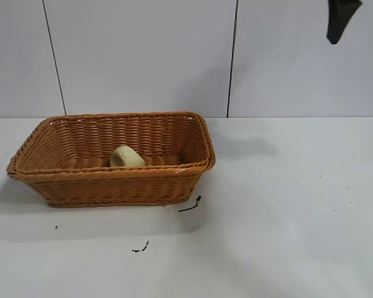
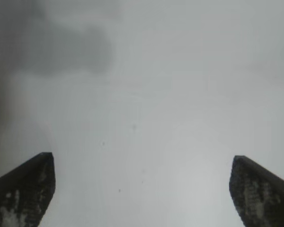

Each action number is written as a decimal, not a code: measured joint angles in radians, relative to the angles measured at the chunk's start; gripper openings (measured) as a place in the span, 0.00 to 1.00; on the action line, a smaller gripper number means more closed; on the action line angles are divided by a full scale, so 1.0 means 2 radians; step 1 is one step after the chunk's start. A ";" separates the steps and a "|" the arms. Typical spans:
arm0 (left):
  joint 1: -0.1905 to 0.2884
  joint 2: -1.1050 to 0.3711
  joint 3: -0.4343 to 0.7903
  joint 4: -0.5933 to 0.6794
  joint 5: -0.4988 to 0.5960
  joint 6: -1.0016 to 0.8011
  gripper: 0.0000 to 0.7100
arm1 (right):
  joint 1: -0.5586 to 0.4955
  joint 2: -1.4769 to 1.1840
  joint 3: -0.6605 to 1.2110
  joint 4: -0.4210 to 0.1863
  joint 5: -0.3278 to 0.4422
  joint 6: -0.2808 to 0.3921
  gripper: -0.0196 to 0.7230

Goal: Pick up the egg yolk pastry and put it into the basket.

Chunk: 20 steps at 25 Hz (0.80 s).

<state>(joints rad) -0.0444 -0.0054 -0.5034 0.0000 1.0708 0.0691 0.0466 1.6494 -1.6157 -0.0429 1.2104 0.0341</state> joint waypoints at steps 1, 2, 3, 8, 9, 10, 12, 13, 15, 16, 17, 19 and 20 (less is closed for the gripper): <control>0.000 0.000 0.000 0.000 0.000 0.000 0.98 | 0.000 -0.034 0.033 -0.001 0.001 0.000 0.96; 0.000 0.000 0.000 0.000 0.000 0.000 0.98 | 0.000 -0.069 0.066 -0.001 0.001 0.000 0.96; 0.000 0.000 0.000 0.000 0.000 0.000 0.98 | 0.000 -0.103 0.093 -0.002 0.001 0.000 0.96; 0.000 0.000 0.000 0.000 0.000 0.000 0.98 | 0.000 -0.265 0.243 -0.002 0.001 -0.001 0.96; 0.000 0.000 0.000 0.000 0.000 0.000 0.98 | 0.000 -0.298 0.272 -0.002 0.000 -0.001 0.96; 0.000 0.000 0.000 0.000 0.000 0.000 0.98 | 0.000 -0.333 0.296 -0.002 -0.002 -0.001 0.96; 0.000 0.000 0.000 0.000 0.000 0.000 0.98 | 0.000 -0.396 0.349 0.003 -0.021 -0.001 0.96; 0.000 0.000 0.000 0.000 0.000 0.000 0.98 | 0.000 -0.430 0.374 0.007 -0.035 -0.002 0.96; 0.000 0.000 0.000 0.000 0.000 0.000 0.98 | 0.000 -0.493 0.419 0.016 -0.062 -0.010 0.96; 0.000 0.000 0.000 0.000 0.000 0.000 0.98 | 0.000 -0.526 0.442 0.021 -0.077 -0.017 0.96; 0.000 0.000 0.000 0.000 0.000 0.000 0.98 | 0.000 -0.559 0.461 0.025 -0.088 -0.021 0.96; 0.000 0.000 0.000 0.000 0.000 0.000 0.98 | 0.000 -0.613 0.501 0.030 -0.107 -0.030 0.96; 0.000 0.000 0.000 0.000 0.000 0.000 0.98 | 0.000 -0.639 0.517 0.031 -0.110 -0.035 0.96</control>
<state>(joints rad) -0.0444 -0.0054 -0.5034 0.0000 1.0708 0.0691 0.0466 0.3720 -0.5808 0.0200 0.9899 -0.0352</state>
